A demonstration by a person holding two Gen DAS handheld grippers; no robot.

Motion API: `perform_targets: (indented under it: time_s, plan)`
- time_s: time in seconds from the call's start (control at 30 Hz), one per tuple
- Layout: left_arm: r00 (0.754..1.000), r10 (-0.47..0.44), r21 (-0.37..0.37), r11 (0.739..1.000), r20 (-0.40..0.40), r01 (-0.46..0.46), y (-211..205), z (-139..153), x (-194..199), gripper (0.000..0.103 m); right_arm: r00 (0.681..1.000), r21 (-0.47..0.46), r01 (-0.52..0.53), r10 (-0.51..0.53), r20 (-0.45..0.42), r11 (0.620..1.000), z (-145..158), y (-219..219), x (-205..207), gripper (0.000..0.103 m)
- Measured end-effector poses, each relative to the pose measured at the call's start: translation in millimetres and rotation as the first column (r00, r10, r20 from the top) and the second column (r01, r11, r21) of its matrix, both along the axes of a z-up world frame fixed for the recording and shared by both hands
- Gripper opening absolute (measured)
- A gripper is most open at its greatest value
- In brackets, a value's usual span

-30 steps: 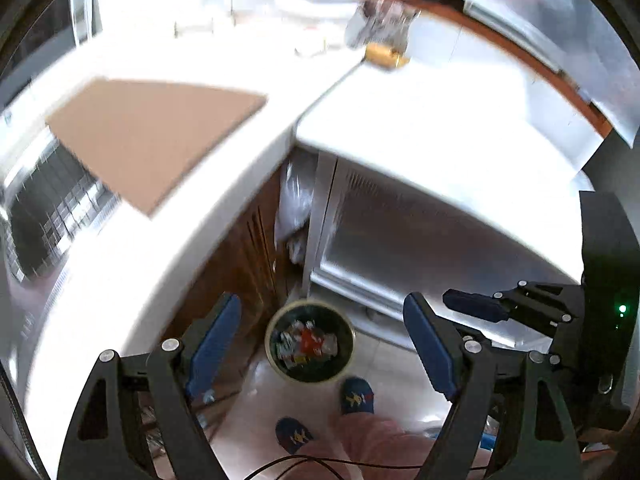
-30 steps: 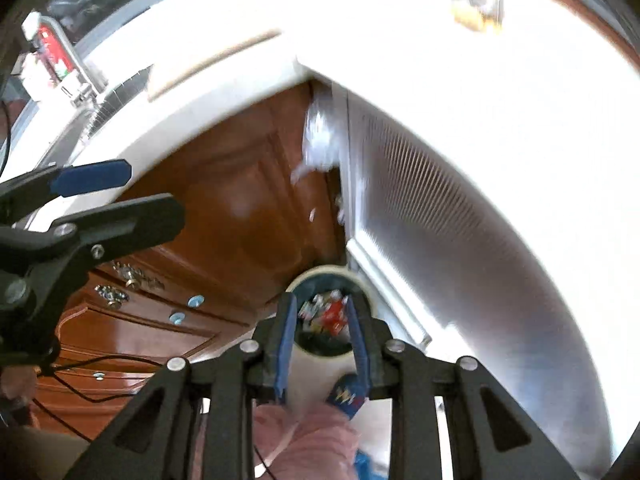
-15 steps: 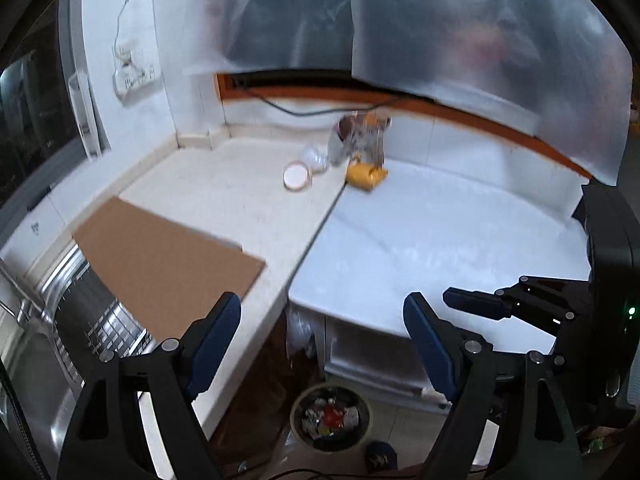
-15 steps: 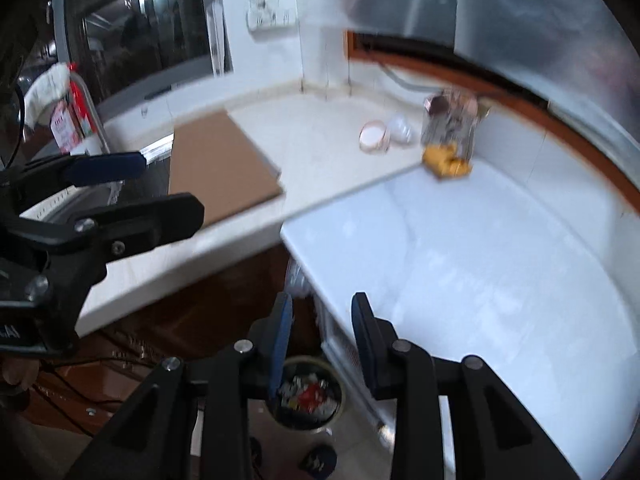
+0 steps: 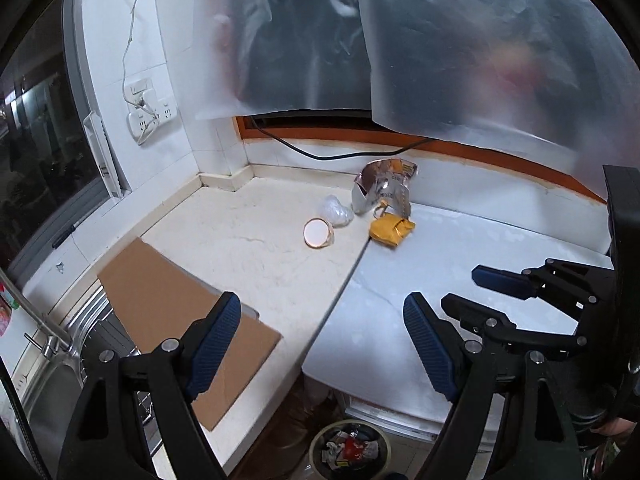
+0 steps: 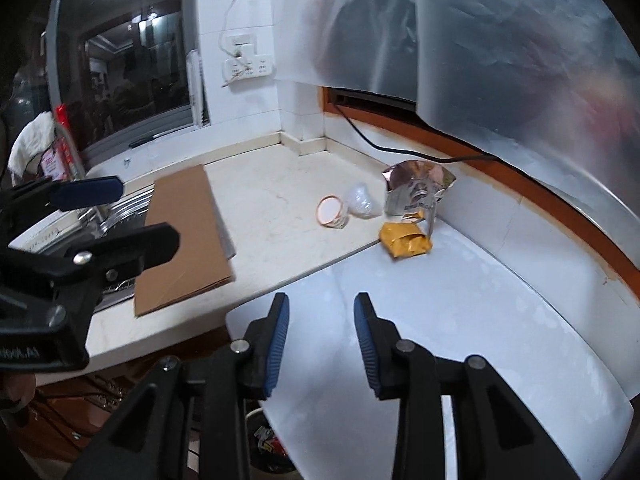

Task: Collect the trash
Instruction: 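Raise both tools from the bin back toward the counter, then grasp the yellow packet with the right tool while the left tool grasps the paper cup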

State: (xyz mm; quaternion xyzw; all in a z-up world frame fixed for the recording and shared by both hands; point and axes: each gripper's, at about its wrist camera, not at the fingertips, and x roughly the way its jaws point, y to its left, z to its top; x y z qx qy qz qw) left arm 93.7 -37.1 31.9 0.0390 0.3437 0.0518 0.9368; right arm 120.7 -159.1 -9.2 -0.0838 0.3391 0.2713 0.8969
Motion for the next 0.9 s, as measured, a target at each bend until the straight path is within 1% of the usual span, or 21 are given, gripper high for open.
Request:
perform_targets:
  time_s: [0.1, 0.27, 0.3, 0.37, 0.4, 0.43, 0.5, 0.53, 0.7, 0.9]
  plan:
    - [1.000, 0.001, -0.012, 1.000, -0.010, -0.001, 0, 0, 12, 0.082, 1.000, 0.011, 0.025, -0.025, -0.015, 1.000, -1, -4, 14, 0.038]
    - [1.000, 0.002, -0.008, 1.000, -0.030, -0.002, 2, -5, 35, 0.082, 0.997, 0.013, 0.069, -0.069, -0.035, 0.998, -2, -9, 38, 0.039]
    - [0.999, 0.002, -0.008, 1.000, -0.032, -0.002, 3, -6, 38, 0.082, 0.996, 0.013, 0.075, -0.075, -0.039, 0.997, -3, -11, 41, 0.041]
    - [0.999, -0.002, -0.007, 1.000, -0.038, 0.002, 5, -8, 47, 0.082, 0.994, 0.010, 0.096, -0.096, -0.044, 0.995, -2, -13, 50, 0.051]
    - [0.999, -0.007, -0.007, 1.000, -0.044, 0.007, 7, -10, 55, 0.083, 0.993, 0.013, 0.108, -0.107, -0.044, 0.994, -2, -15, 53, 0.052]
    - [0.999, -0.012, -0.006, 1.000, -0.053, 0.012, 10, -12, 63, 0.084, 0.991, 0.015, 0.124, -0.123, -0.044, 0.992, -2, -17, 58, 0.054]
    - [0.998, -0.020, -0.011, 1.000, -0.066, 0.019, 15, -17, 78, 0.094, 0.988, 0.012, 0.147, -0.146, -0.047, 0.989, -3, -19, 67, 0.054]
    - [0.997, -0.024, -0.016, 1.000, -0.071, 0.023, 17, -18, 85, 0.094, 0.986, 0.009, 0.162, -0.162, -0.049, 0.987, -4, -19, 72, 0.055]
    - [0.992, -0.057, -0.072, 0.996, -0.117, 0.049, 36, -31, 127, 0.094, 0.968, 0.008, 0.237, -0.235, -0.093, 0.972, -13, -18, 99, 0.058]
    - [0.979, -0.080, -0.158, 0.986, -0.188, 0.050, 61, -61, 187, 0.095, 0.936, 0.013, 0.316, -0.310, -0.168, 0.949, -33, -8, 136, 0.068]
